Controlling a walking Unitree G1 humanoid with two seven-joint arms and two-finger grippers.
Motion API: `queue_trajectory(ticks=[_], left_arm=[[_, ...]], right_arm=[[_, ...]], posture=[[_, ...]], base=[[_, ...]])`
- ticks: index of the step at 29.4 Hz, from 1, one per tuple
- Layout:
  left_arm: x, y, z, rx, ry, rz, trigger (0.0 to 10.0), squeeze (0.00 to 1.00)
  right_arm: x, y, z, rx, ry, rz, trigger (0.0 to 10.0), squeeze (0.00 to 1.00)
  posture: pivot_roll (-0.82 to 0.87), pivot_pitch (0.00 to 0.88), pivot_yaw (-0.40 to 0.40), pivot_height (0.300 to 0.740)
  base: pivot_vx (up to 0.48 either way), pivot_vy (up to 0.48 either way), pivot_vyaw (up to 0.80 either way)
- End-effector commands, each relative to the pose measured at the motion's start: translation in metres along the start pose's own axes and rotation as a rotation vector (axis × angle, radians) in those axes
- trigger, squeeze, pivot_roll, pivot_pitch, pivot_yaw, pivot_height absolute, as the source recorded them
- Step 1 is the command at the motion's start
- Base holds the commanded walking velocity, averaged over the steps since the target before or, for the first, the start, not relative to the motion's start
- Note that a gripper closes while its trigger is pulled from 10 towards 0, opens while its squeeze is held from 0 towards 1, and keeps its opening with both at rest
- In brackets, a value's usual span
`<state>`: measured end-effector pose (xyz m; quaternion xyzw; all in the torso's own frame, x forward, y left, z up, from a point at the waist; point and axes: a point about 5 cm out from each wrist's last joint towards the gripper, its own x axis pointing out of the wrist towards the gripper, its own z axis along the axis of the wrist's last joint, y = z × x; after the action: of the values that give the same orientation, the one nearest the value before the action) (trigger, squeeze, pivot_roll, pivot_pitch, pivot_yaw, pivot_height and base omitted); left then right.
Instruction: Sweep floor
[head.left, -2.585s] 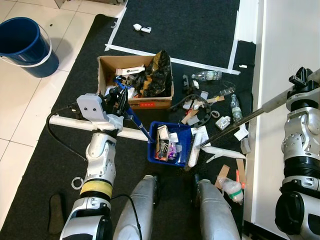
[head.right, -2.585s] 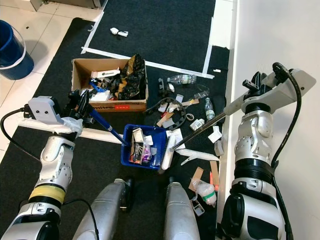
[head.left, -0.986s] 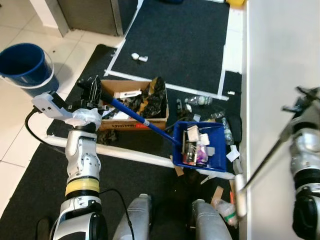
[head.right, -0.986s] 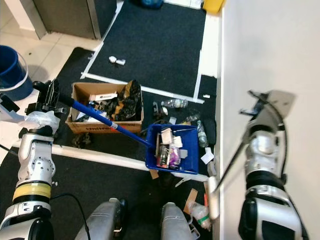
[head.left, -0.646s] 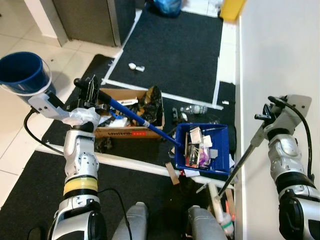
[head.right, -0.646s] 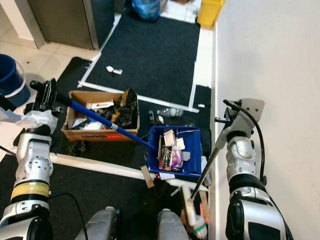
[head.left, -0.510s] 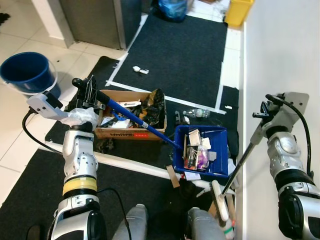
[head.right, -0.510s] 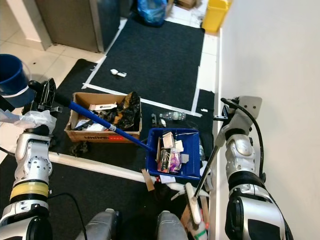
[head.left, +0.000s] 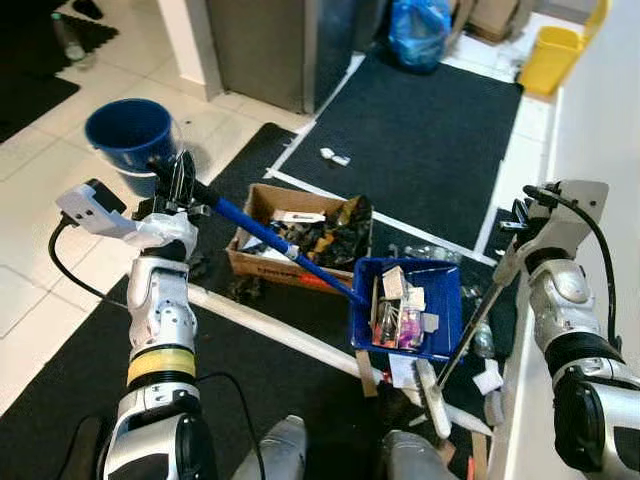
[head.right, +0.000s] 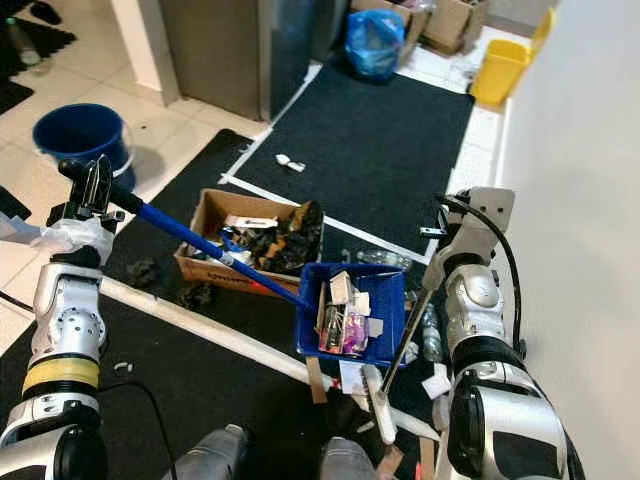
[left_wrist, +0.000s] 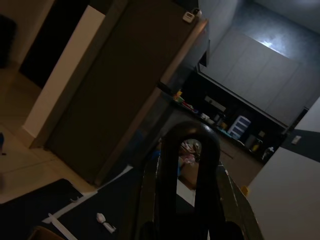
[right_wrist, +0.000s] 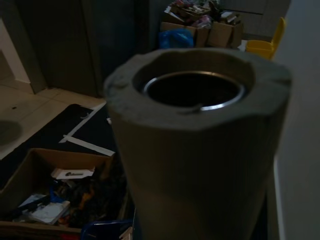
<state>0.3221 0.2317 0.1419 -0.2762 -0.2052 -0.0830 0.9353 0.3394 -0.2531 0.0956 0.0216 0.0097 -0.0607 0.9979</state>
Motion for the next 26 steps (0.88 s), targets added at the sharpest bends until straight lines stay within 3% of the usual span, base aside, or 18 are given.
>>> queue_trajectory(ticks=[1, 3, 4, 7, 23, 26], left_arm=[[0.0057, -0.0073, -0.0041, -0.046, -0.014, -0.013, 0.0, 0.0], [0.0063, -0.0078, -0.0048, -0.047, -0.01, -0.013, 0.0, 0.0], [0.0069, -0.0081, -0.0059, -0.041, -0.001, -0.006, 9.6, 0.0], [0.0075, -0.0083, -0.0065, -0.038, 0.004, -0.002, 10.0, 0.0], [0.0121, -0.0061, 0.0014, 0.007, -0.001, 0.001, 10.0, 0.0], [0.0123, -0.005, 0.003, 0.011, -0.011, 0.008, 10.0, 0.0]], right_arm=[[0.0004, -0.0018, 0.0018, 0.002, -0.013, -0.014, 10.0, 0.0], [0.0006, -0.0019, 0.0022, 0.004, -0.014, -0.014, 10.0, 0.0], [0.0008, -0.0021, 0.0026, 0.006, -0.015, -0.016, 10.0, 0.0], [0.0009, -0.0025, 0.0026, 0.014, -0.016, -0.021, 10.0, 0.0], [0.001, -0.0104, 0.0018, 0.065, -0.003, -0.089, 10.0, 0.0], [0.0016, -0.01, 0.0024, 0.067, -0.005, -0.091, 10.0, 0.0]], posture=[[0.18, 0.0, -0.089, 0.74], [0.18, 0.0, -0.089, 0.74], [0.17, 0.0, -0.088, 0.74], [0.17, 0.0, -0.088, 0.74], [0.18, 0.0, -0.077, 0.74], [0.18, 0.0, -0.077, 0.74]], base=[[0.0, 0.0, 0.68], [0.0, 0.0, 0.68], [0.0, 0.0, 0.68], [0.0, 0.0, 0.68], [0.0, 0.0, 0.0], [0.298, 0.0, 0.0]])
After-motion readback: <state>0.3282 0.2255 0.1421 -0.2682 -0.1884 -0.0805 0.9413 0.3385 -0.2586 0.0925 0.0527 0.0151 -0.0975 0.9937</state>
